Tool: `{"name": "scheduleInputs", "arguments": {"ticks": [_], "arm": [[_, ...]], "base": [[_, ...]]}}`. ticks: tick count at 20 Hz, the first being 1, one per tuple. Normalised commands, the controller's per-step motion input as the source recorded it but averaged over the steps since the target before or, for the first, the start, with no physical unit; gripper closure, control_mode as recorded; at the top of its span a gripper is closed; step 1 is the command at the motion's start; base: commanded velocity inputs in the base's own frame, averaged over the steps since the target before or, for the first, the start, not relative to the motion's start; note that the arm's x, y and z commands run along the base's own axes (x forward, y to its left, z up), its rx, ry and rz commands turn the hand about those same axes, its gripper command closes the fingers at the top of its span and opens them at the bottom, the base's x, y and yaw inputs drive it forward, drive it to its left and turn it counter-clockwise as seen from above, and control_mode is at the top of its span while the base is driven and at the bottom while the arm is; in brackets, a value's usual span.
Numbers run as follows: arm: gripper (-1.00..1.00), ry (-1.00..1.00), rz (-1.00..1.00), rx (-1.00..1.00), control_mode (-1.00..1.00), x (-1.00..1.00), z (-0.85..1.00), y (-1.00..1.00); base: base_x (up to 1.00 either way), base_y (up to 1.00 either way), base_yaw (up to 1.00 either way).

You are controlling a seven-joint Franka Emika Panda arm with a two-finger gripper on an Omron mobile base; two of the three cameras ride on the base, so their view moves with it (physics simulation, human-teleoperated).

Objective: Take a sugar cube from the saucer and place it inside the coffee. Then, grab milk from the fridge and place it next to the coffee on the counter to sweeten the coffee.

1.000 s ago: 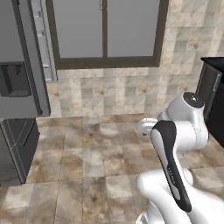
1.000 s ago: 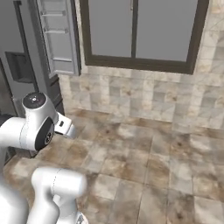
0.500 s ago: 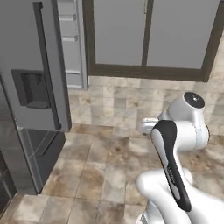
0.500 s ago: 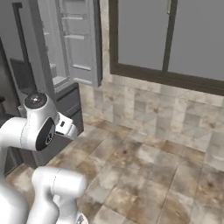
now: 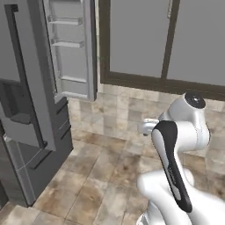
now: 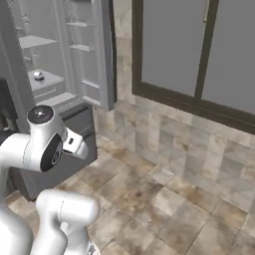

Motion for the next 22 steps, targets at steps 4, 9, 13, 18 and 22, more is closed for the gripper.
{"name": "scheduleInputs", "arguments": {"ticks": [4, 9, 13, 18, 22], "arm": [[-1.00, 0.00, 0.00, 0.00, 1.00, 0.00, 0.00, 0.00], [-1.00, 0.00, 0.00, 0.00, 1.00, 0.00, 0.00, 0.00], [-1.00, 0.00, 0.00, 0.00, 1.00, 0.00, 0.00, 0.00], [-1.00, 0.00, 0.00, 0.00, 1.00, 0.00, 0.00, 0.00], [-1.00, 0.00, 0.00, 0.00, 1.00, 0.00, 0.00, 0.00]], "base": [[0.61, -0.59, 0.44], [0.64, -0.18, 0.50], [0.60, -0.27, 0.54], [0.47, -0.54, 0.54], [0.37, -0.60, 0.50]]}}
